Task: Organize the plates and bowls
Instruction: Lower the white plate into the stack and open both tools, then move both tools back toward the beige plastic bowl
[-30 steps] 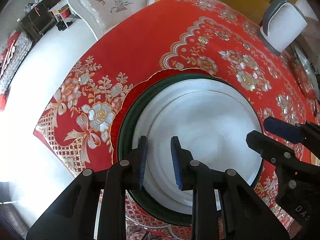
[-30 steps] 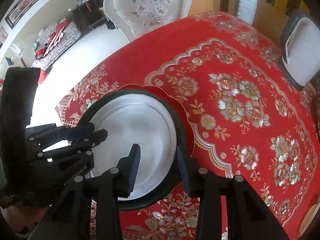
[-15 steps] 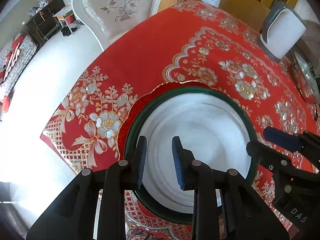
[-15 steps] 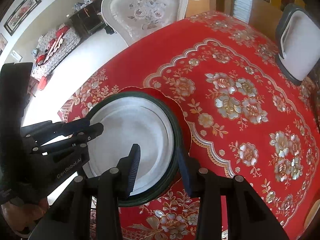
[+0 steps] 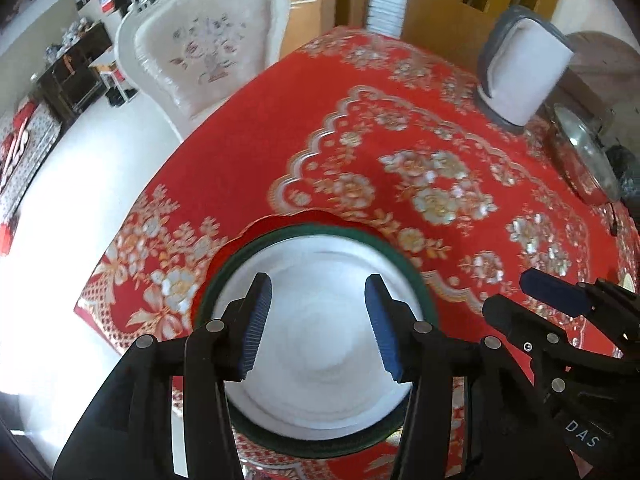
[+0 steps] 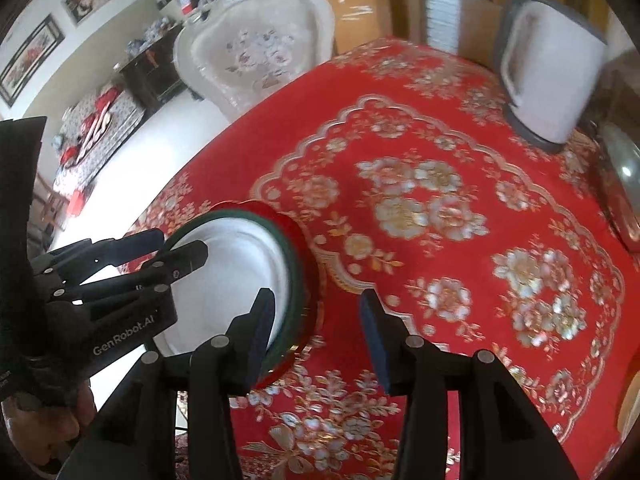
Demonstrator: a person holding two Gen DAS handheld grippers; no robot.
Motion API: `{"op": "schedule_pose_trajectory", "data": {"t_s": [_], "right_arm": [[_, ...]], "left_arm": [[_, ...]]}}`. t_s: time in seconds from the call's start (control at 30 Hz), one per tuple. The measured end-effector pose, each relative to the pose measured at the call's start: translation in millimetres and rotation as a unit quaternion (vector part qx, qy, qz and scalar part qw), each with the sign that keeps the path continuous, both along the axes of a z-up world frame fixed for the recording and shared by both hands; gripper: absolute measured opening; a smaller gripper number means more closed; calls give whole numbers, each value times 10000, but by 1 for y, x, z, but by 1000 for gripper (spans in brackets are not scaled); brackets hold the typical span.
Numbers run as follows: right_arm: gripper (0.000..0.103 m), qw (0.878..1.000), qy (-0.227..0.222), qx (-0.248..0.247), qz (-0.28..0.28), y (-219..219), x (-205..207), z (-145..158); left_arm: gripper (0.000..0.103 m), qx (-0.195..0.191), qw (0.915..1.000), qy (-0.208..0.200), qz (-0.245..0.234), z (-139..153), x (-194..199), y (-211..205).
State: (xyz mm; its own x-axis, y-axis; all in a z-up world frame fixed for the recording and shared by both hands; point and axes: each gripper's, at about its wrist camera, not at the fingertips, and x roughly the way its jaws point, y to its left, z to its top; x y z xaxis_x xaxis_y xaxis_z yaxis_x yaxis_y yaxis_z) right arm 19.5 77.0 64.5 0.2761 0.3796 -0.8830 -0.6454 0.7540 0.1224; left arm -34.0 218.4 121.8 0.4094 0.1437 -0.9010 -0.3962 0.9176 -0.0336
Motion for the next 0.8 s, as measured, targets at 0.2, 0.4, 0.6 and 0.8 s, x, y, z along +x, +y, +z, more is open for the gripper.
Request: {"op": "schedule_pose_trajectory", "data": {"t_s": [0.2, 0.4, 0.6, 0.8], "right_arm": [[46, 9989, -19, 63, -468, -39, 11, 5], [47, 9951, -10, 127, -981, -87, 17, 8], [47, 9885, 47, 168, -1504, -141, 19, 4], [48, 9795, 121, 187, -2004, -198, 20, -1]], "left_arm": [[49, 26, 9991, -47, -430, 7, 24, -38], [49, 51, 9955, -108, -935, 12, 47, -86], [49, 30, 9890, -82, -1479, 10, 67, -144], [49, -24, 9809, -34, -1946, 5, 82, -202]]}}
